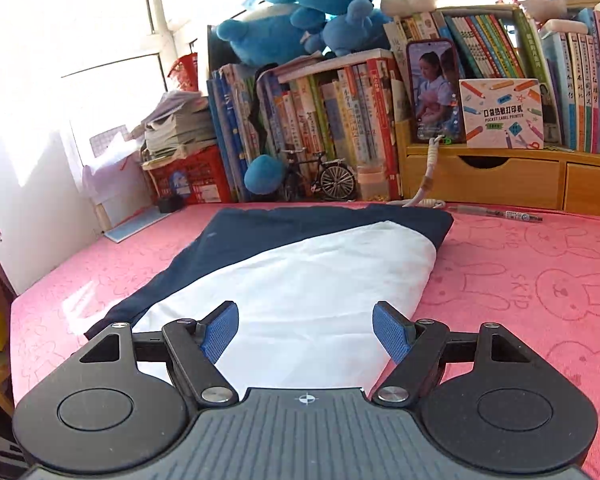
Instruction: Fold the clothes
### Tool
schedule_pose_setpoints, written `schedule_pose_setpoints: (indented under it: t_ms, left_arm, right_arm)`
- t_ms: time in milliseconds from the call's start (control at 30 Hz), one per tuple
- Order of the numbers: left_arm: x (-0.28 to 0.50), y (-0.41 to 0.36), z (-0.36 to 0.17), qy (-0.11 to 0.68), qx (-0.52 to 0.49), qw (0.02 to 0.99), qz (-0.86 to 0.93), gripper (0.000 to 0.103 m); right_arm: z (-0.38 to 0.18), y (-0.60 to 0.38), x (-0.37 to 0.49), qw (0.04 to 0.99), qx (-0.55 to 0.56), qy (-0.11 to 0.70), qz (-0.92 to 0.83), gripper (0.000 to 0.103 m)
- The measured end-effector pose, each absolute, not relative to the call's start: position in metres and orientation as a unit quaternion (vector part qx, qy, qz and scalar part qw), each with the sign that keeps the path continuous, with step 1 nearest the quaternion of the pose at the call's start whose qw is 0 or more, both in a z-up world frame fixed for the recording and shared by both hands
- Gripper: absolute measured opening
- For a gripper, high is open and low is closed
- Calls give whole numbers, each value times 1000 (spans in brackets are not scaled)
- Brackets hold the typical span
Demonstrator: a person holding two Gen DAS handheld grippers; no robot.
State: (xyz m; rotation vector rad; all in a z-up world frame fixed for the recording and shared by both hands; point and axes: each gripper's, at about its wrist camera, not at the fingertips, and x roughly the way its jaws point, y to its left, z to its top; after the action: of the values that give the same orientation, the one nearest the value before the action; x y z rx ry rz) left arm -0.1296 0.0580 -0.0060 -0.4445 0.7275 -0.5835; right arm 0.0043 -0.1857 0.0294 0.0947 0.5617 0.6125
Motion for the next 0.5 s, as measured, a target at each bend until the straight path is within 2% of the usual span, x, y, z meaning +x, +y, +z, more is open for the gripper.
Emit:
schedule_pose_setpoints:
  t_ms: [33,67,100,133,367,500]
  left_arm:
    - [-136,69,-1,336,-205,876,-277,70]
    - [-142,80,4,324,-197,884,-274,70]
    - [-144,91,11,310,-195,892,-264,72]
    - [-145,101,18,296,-190,902,-252,75]
    - [-84,98,76,191,-37,967,-162,79]
    - [-18,64,78,188,57,967,-164,80]
  right_arm:
    - [27,-182,-2,913,35,280,296,66]
    - [24,-178,-8,911,25,287,295,44]
    - [22,-174,-14,910,15,294,293,31]
    - [19,-170,-14,909,8,303,287,22]
    - [12,-162,-8,906,40,310,286,23]
    - [13,-152,-6,907,25,310,286,24]
